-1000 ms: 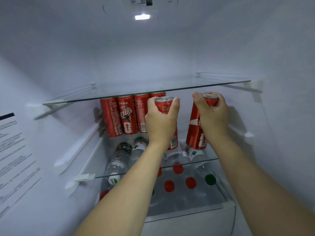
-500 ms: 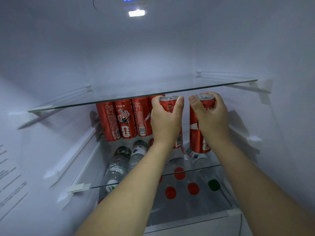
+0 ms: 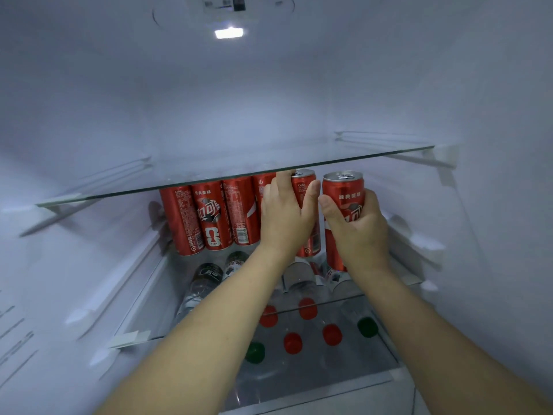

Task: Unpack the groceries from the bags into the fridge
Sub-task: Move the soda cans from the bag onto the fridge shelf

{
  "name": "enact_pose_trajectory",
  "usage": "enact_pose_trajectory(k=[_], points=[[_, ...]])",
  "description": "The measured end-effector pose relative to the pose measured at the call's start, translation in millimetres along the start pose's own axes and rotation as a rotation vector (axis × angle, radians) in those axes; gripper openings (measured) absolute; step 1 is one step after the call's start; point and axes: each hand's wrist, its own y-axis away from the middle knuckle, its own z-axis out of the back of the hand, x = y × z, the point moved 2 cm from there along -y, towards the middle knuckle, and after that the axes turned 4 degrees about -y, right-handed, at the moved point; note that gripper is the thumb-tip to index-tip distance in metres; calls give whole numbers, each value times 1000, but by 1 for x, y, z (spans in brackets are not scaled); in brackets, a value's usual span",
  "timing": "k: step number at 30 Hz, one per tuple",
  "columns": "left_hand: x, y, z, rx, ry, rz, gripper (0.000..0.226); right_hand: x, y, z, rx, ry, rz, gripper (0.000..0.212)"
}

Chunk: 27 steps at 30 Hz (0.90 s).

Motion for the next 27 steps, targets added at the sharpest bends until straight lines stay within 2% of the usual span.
enact_pose_trajectory(k=[2, 6, 10, 12, 14, 16, 18, 20, 22, 24, 25, 27], points=[[-2, -2, 4, 11, -182, -51, 47, 1, 1, 2, -20, 3, 8, 50], [-1, -10, 17, 117, -478, -202, 50, 5, 1, 4, -74, 4, 18, 47], [-1, -23, 23, 237, -752, -245, 57, 5, 3, 3, -59, 38, 27, 52], [-5, -27, 22, 270, -837, -268, 60, 5, 3, 2, -46, 56, 37, 57], [-9, -29, 19, 280, -856, -294, 61, 6, 2, 2, -37, 64, 38, 52], [-10, -33, 16, 270, -846, -299, 60, 5, 1, 2, -35, 63, 38, 46], [-10, -37, 14, 238, -902, -322, 57, 3, 1, 1, -38, 56, 42, 49], [-11, -40, 8, 238, -1089, -439, 52, 1, 1, 0, -40, 52, 42, 54], [-4, -47, 0, 309, -1182, -533, 40, -1, 0, -1, -38, 50, 38, 55], [1, -53, -5, 353, -1241, -532, 34, -2, -1, -1, -37, 46, 39, 51], [4, -54, -6, 389, -1282, -479, 36, -3, -2, -1, -35, 44, 41, 49], [6, -58, -12, 524, -1167, -323, 42, -5, -4, -1, -26, 38, 42, 46]])
